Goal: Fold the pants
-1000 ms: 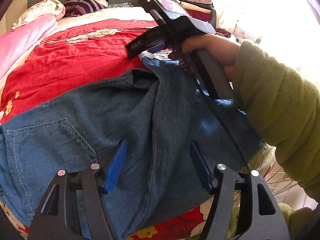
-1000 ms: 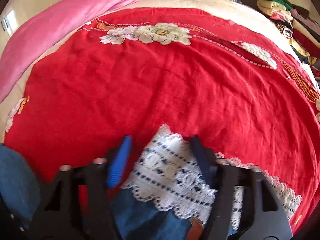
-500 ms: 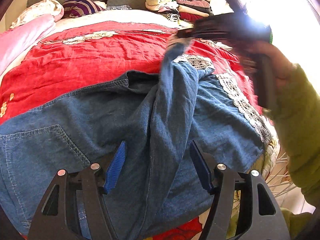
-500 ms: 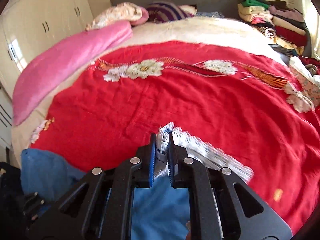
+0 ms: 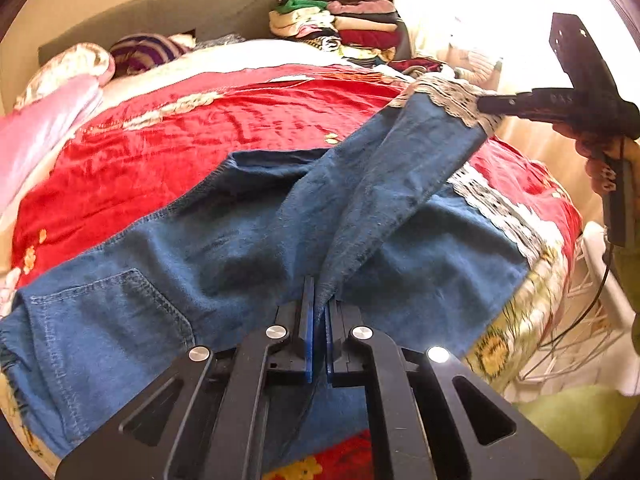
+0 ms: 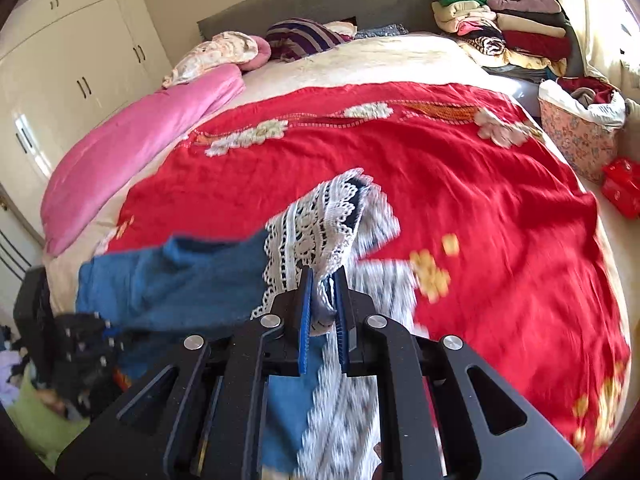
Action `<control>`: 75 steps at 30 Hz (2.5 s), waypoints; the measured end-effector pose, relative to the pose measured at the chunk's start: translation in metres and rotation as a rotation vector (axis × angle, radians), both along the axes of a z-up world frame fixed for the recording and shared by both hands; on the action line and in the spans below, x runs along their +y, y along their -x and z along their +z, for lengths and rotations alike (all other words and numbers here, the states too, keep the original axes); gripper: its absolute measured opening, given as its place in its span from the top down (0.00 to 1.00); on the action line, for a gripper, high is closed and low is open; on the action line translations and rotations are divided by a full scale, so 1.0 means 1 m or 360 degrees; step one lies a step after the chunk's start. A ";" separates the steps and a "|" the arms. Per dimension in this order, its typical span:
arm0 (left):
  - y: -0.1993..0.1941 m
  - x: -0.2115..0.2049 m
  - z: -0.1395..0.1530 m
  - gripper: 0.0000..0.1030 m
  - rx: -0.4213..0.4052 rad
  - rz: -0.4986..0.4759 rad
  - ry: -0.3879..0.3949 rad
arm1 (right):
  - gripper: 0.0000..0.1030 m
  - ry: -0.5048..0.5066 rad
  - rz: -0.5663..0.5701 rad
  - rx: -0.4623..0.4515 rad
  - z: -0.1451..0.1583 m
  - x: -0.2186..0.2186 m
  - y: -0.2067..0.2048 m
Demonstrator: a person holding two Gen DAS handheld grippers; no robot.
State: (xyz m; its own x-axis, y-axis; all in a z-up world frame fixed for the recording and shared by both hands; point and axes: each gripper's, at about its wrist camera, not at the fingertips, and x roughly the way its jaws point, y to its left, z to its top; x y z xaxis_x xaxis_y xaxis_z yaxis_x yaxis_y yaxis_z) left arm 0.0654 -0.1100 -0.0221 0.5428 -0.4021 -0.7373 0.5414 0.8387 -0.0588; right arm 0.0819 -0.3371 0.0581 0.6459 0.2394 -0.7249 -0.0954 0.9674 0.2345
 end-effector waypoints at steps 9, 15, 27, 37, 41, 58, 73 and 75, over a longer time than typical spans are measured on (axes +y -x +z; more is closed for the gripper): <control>0.026 0.000 -0.008 0.97 -0.0015 -0.0048 -0.0091 | 0.94 -0.0065 -0.0022 0.0120 -0.031 -0.012 0.052; 0.033 -0.007 -0.015 0.97 -0.0004 -0.0098 -0.0150 | 0.94 -0.0042 -0.0027 0.0193 -0.051 -0.016 0.068; 0.041 -0.012 -0.026 0.97 0.0001 -0.0080 -0.0238 | 0.88 0.0134 0.0057 0.0279 -0.075 -0.011 0.093; 0.041 -0.012 -0.026 0.97 0.0010 -0.0068 -0.0237 | 0.86 0.0221 0.0235 0.0046 -0.036 0.014 0.103; 0.043 -0.010 -0.028 0.97 0.0026 -0.0061 -0.0240 | 0.86 0.0336 0.0262 0.0158 -0.065 0.032 0.091; 0.059 0.067 0.035 0.36 -0.0084 0.0248 0.0008 | 0.73 0.0324 0.0365 0.0006 -0.044 0.059 0.094; 0.018 0.179 0.005 0.59 0.0067 0.1035 0.0076 | 0.66 0.0347 0.0581 0.0123 -0.069 0.110 0.077; 0.019 0.192 0.013 0.60 0.0027 0.1074 0.0128 | 0.66 0.0358 0.0578 0.0161 -0.074 0.109 0.078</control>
